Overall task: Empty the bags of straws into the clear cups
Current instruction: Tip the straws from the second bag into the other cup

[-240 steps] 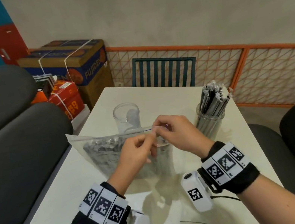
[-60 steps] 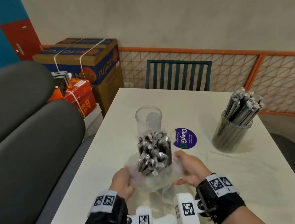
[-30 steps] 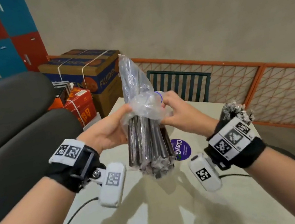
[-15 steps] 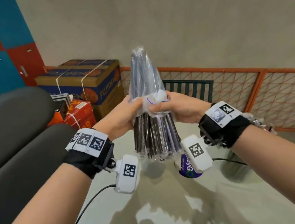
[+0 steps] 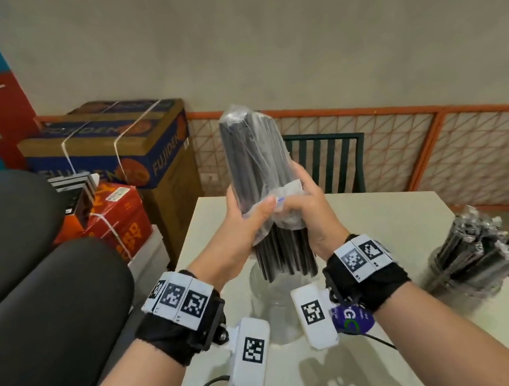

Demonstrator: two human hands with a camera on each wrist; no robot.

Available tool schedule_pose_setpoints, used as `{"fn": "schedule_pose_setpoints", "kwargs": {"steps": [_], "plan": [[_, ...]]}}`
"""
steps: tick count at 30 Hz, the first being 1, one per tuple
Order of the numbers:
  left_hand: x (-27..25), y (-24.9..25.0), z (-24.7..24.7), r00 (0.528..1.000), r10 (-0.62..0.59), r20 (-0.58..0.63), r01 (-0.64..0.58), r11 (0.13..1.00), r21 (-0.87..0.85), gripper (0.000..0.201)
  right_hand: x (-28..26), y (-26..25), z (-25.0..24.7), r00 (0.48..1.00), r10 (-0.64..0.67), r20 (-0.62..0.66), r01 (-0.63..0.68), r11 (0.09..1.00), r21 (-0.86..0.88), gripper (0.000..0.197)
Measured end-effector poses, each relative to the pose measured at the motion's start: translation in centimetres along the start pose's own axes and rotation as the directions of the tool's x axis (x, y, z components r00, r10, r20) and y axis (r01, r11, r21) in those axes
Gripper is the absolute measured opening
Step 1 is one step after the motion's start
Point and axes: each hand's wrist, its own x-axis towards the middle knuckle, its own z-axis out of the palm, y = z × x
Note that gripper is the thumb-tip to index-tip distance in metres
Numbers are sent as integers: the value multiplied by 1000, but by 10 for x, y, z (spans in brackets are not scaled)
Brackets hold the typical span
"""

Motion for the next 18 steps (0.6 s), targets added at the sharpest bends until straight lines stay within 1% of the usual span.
{"fn": "schedule_pose_setpoints", "kwargs": {"steps": [4,6,8,10,12,14,16,18], "plan": [[11,-8,-7,999,-3,-32,2,1000,-13,80,14,14,5,999,-47,-17,48,992,113,69],[14,-11,-9,1000,-1,-26,0,999,-36,87,19,22,6,997,-66,-31,70,985,158,67],[17,-18,-9,1000,13,-14,-14,998,-56,86,21,31,6,997,-72,-41,79,971,223,67],[17,-26,-8,1000,15,-24,-17,996,-92,85,22,41,6,997,-55,-48,66,964,259,74],[17,-37,-7,999,-7,-35,3,993,-116,91,20,50,5,997,-38,-63,53,964,261,81],[17,-48,-7,999,-16,-50,11,995,-97,91,18,58,3,996,-36,-86,56,969,240,78],[18,-54,-9,999,-27,-38,24,998,-62,90,17,64,1,995,-40,-93,60,973,222,76],[20,-54,-12,1000,-18,1,18,1000,16,85,17,63,-1,996,-40,-77,54,980,191,76]]}}
